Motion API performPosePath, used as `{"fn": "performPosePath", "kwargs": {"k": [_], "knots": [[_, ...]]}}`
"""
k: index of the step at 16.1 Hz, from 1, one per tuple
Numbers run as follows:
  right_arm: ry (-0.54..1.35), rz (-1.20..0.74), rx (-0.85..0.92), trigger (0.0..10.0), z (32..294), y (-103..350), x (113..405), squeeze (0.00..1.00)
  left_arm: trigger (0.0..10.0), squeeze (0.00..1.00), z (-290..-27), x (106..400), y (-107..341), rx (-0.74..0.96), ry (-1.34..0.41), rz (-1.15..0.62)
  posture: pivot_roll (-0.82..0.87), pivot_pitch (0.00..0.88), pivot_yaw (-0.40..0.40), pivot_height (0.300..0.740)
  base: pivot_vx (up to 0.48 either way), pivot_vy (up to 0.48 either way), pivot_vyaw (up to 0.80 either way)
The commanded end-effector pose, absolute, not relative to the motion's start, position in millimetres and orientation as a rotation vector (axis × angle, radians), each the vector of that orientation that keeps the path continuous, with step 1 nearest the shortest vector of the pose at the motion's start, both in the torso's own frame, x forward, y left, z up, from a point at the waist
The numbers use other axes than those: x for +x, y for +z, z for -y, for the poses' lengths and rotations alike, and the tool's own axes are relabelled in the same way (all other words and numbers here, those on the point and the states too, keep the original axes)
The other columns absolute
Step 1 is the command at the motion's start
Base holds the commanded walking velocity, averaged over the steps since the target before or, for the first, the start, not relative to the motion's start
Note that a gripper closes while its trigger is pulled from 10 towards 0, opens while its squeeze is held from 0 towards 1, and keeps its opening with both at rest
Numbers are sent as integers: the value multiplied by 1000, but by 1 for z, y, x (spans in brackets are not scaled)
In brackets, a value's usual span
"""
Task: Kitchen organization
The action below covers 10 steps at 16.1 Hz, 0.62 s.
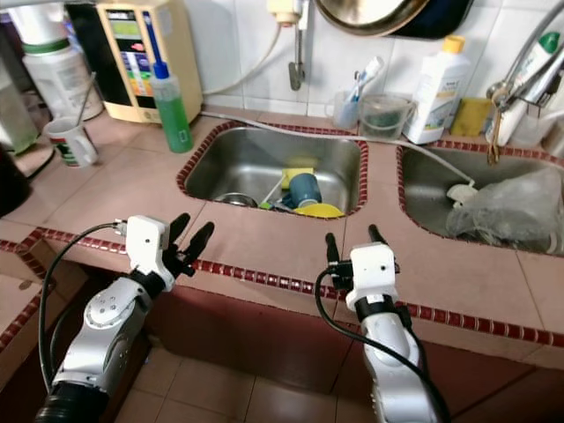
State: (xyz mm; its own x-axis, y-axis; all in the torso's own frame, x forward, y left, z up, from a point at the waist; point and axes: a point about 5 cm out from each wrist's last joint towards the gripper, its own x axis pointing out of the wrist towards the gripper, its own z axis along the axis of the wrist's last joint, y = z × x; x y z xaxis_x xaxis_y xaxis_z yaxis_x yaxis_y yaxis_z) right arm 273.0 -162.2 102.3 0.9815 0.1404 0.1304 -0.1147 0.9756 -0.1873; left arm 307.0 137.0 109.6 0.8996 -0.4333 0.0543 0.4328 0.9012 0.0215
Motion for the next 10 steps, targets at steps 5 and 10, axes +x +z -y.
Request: {"fn": "performPosePath", "kwargs": {"k": [5,10], "knots": [[554,133,-142,10000,137,100,251,0,10000,0,-138,290,104,59,-653,86,-61,0,35,740,0,0,0],[833,27,-100,10000,141,96,234,0,10000,0,-138,267,102,62,-888,84,-53,0,26,740,0,0,0]]}}
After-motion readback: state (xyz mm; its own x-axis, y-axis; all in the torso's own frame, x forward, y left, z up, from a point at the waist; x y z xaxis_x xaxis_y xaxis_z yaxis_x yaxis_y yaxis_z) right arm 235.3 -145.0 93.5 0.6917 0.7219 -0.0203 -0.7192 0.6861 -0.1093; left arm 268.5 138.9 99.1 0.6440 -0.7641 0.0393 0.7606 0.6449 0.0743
